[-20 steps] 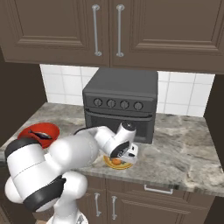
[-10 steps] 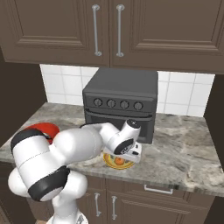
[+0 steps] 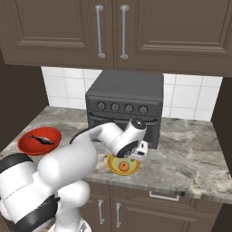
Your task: Remove the tangerine from the bowl and place it on the small plate. Then place the bowl with only the fish in the microwave, close the door, and press the start button to microwave the fish.
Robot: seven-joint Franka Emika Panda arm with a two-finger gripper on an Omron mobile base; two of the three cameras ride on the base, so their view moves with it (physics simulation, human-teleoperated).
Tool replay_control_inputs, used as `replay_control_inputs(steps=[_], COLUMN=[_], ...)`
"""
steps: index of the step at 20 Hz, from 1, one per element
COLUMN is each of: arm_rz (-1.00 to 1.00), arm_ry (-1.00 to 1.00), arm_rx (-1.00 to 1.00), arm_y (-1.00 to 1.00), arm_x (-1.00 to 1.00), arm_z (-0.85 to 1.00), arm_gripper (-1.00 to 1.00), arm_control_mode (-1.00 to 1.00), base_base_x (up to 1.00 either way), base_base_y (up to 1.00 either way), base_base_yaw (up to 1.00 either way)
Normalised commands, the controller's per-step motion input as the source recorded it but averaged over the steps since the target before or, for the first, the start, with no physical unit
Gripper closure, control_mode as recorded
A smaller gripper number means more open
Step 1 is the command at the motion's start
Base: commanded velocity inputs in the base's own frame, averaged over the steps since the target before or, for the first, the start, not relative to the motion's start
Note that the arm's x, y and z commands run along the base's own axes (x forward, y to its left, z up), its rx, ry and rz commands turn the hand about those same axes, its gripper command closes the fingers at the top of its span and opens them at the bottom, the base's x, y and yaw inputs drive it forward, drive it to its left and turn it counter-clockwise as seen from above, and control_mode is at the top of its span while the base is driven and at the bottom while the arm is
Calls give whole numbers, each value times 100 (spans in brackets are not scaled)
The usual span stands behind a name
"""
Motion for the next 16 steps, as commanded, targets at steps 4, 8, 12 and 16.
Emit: replay_control_inputs(steps=[4, 8, 12, 16], arm_rz=[0, 0, 9, -5], arm_ry=[-7, -15, -3, 0], arm_rx=[-2, 0, 0, 3], arm_y=[64, 94, 70, 95], arm_x=[-52, -58, -68, -17], arm_z=[60, 8, -5, 8], arm_gripper=[-100, -100, -100, -100], arm_control_mode=[-100, -100, -100, -100], base_base_x=[0, 0, 0, 0], base_base_y=[0, 0, 0, 0], base_base_yaw=[0, 0, 0, 0])
